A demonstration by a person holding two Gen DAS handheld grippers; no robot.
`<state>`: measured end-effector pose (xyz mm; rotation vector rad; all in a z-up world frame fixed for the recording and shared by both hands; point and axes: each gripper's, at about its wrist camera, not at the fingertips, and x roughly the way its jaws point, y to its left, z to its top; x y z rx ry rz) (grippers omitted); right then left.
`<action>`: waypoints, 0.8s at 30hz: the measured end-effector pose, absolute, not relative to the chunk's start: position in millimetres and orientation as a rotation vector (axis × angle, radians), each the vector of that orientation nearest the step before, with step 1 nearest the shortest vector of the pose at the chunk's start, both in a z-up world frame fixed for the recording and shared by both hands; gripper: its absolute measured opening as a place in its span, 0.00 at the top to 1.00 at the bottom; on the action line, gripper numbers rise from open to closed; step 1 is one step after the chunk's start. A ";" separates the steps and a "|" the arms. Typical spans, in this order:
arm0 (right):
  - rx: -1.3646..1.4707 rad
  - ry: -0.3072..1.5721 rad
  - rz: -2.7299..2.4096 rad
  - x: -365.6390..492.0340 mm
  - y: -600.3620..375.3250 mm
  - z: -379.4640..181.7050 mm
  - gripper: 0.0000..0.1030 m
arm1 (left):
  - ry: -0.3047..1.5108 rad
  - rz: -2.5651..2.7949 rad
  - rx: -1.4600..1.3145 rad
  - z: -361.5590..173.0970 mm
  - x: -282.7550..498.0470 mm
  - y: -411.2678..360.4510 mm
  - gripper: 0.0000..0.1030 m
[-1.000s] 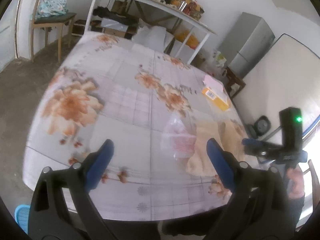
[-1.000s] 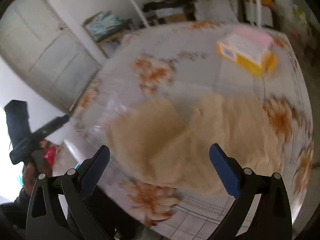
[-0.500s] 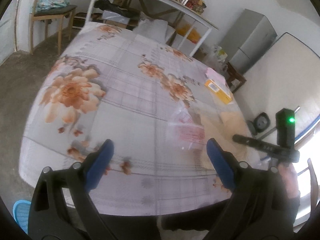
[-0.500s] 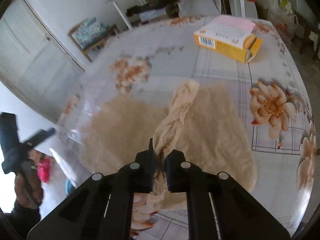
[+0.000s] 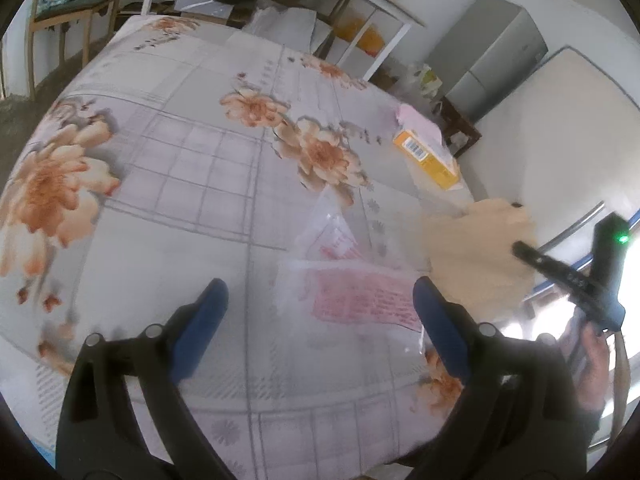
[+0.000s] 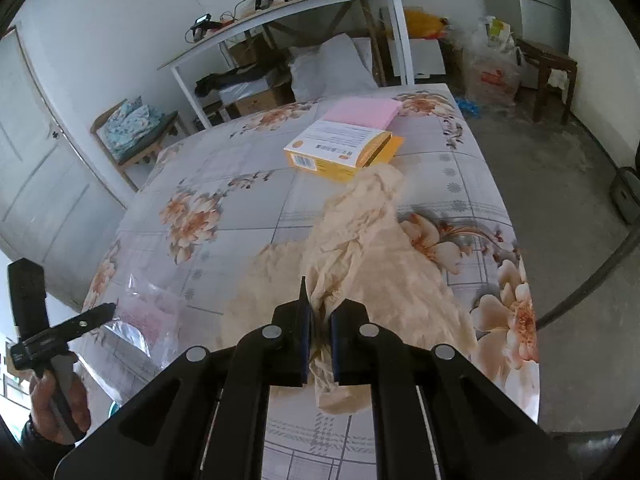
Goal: Collect trash
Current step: 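Grasp the clear plastic bag with the left gripper while the right gripper holds the beige cloth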
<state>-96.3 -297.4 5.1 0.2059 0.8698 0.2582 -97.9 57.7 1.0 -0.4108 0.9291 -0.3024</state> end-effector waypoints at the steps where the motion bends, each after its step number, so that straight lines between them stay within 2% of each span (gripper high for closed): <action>1: 0.208 0.871 0.266 -94.8 -295.8 3.8 0.92 | 0.930 -0.300 -0.395 -1.4 -96.5 53.4 0.35; 2: 0.206 0.874 0.276 -94.1 -294.5 2.9 0.92 | 0.926 -0.289 -0.363 -2.5 -95.7 47.6 0.50; 3: 0.204 0.876 0.280 -93.4 -292.5 1.5 0.92 | 0.926 -0.284 -0.347 -3.4 -94.7 44.3 0.54; 4: 0.205 0.879 0.289 -92.5 -291.0 0.0 0.92 | 0.930 -0.288 -0.340 -4.6 -93.5 41.1 0.66; 5: 0.203 0.883 0.296 -92.2 -289.7 -1.1 0.92 | 0.937 -0.294 -0.341 -5.8 -93.1 40.0 0.86; 6: 0.203 0.886 0.303 -91.5 -288.3 -2.6 0.92 | 0.951 -0.295 -0.340 -9.3 -91.6 37.5 0.92; 15: 0.202 0.877 0.340 -94.9 -280.4 0.6 0.92 | 0.856 -0.329 -0.376 11.0 -102.7 41.4 0.97; 24: 0.194 0.837 0.426 -102.2 -250.6 25.3 0.92 | 0.724 -0.282 -0.464 60.3 -138.0 97.5 0.98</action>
